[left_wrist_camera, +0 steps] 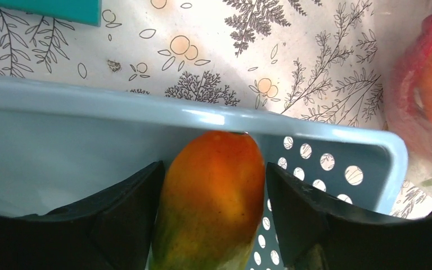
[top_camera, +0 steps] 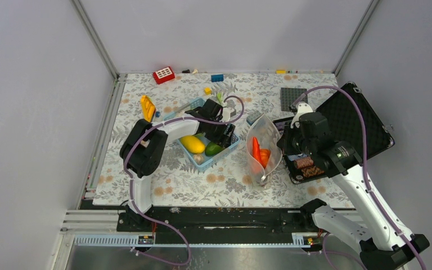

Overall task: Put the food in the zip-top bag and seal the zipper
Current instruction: Pick up the fake fruit from the zipper food storage bag.

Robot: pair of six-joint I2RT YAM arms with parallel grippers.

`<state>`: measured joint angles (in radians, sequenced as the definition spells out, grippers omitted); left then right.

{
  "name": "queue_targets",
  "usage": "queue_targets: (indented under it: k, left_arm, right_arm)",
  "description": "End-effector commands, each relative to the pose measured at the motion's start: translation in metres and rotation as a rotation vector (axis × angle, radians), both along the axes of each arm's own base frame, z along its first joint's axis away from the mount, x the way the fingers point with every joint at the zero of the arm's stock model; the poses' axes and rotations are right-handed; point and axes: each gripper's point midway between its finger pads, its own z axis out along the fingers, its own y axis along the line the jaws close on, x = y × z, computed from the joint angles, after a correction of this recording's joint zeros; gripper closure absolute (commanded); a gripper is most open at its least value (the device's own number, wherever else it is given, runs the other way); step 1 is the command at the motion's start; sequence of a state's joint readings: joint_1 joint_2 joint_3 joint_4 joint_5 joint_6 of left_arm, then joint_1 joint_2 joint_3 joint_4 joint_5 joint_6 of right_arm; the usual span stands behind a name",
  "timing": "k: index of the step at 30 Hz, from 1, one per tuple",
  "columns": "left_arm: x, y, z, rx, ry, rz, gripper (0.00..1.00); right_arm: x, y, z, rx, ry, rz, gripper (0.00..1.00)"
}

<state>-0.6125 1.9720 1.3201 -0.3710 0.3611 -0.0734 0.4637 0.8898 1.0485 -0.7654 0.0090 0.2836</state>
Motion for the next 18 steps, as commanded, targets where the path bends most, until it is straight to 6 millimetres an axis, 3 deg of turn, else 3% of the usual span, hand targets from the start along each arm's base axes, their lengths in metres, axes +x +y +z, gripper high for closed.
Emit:
queue_targets:
  k: [1, 7, 12, 18]
  left_arm:
    - [-0.009, 0.014, -0.023, 0.097, 0.047, -0.004, 0.36]
    - [-0.003, 0.007, 0.003, 0.045, -0.008, -0.016, 0.63]
    - [0.008, 0.001, 0.053, -0.033, -0.127, 0.002, 0.77]
    - [0.024, 0.011, 0.113, -0.080, -0.278, 0.135, 0.94]
  right_arm:
    - [0.004, -0.003, 0.008, 0.005, -0.044, -0.012, 1.00]
    - [0.004, -0.003, 0.010, 0.008, -0.051, -0.017, 1.00]
    - [0.004, -0.003, 0.009, 0.008, -0.047, -0.018, 1.00]
    - [0.004, -0.002, 0.009, 0.014, -0.047, -0.015, 1.00]
